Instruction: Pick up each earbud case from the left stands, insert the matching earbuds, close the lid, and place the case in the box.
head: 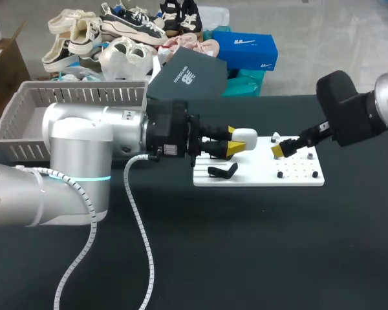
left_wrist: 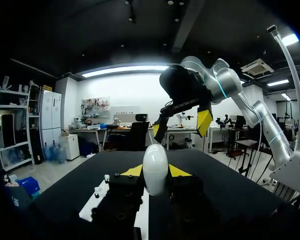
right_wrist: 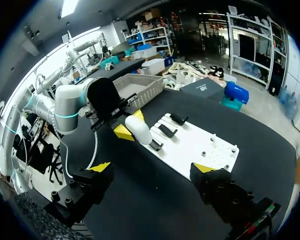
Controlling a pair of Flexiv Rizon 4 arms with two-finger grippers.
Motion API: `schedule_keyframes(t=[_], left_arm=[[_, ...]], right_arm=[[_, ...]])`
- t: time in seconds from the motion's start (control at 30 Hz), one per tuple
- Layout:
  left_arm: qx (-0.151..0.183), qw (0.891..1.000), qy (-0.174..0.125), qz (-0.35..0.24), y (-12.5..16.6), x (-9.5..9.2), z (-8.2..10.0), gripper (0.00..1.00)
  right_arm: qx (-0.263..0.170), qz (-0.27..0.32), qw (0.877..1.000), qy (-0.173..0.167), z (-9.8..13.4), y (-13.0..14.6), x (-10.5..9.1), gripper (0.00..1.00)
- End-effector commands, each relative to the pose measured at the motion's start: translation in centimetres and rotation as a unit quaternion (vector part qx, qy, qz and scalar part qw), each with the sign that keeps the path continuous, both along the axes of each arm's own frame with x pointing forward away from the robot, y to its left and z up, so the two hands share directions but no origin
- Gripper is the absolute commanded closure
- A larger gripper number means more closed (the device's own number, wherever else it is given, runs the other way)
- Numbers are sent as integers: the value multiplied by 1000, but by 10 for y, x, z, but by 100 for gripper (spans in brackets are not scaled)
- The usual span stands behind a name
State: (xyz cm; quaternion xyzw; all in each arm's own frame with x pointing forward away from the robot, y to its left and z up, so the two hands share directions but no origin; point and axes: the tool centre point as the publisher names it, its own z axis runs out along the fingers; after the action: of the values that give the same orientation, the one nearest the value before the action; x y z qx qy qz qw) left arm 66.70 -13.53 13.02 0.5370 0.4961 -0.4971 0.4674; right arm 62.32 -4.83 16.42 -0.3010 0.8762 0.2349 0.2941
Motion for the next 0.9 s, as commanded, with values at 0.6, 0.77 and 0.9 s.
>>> schedule_keyframes(t=[0.6, 0.77, 0.9], left_arm=[[0, 1000, 0, -2, -1, 2, 0, 100], [0, 1000, 0, -2, -1, 2, 0, 100], [0, 1000, 0, -2, -1, 2, 0, 100]], right_arm=[[-11, -12, 1000, 17, -14, 38, 24, 0], [-12, -14, 1000, 20, -15, 40, 29, 0], [-12, -17, 1000, 22, -17, 41, 32, 0]])
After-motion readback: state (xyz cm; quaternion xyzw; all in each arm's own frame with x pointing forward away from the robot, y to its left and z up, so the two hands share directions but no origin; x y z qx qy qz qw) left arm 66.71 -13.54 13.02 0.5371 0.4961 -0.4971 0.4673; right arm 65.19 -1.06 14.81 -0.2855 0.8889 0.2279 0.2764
